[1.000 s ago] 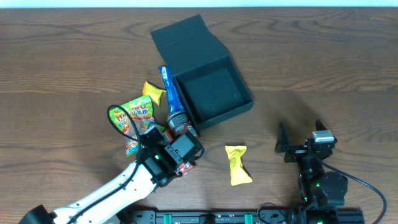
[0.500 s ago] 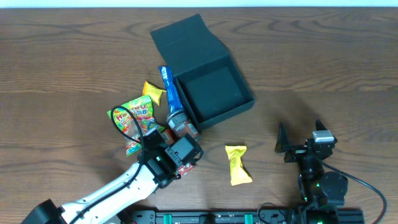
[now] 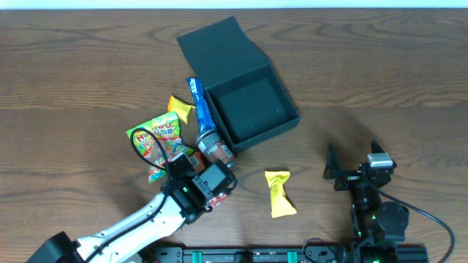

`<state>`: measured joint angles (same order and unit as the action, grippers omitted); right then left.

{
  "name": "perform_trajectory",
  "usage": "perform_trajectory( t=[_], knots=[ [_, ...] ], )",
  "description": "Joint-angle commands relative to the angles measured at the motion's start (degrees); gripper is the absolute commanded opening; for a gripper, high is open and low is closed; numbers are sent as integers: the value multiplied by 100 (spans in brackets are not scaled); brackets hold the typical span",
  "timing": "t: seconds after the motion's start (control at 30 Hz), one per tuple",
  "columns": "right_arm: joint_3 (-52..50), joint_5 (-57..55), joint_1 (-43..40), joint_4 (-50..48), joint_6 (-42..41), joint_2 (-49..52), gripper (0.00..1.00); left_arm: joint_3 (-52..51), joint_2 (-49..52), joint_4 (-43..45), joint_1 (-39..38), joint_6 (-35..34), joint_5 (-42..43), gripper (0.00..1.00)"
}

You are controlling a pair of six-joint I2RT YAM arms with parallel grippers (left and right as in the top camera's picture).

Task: Pack container
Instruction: 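Close the left gripper on the red-orange carton and lift it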

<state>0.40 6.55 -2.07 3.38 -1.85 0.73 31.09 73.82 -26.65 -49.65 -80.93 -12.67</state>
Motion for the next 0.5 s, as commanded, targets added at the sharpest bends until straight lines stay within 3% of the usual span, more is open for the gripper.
perform_trajectory(
  t=[0.0,0.03,0.33,0.47],
  knots=[
    [-9,-15,-85,28,63,-9,99,-68,46,-7,24,61,-146,98],
    [-9,-15,-85,28,63,-9,99,-76,46,-7,24,61,-146,100],
    [-9,-15,-85,28,63,-9,99,-101,46,-15,24,76,-120,67],
    [-9,-15,-85,28,63,-9,99,-101,46,-63,22,129,-120,64]
  ],
)
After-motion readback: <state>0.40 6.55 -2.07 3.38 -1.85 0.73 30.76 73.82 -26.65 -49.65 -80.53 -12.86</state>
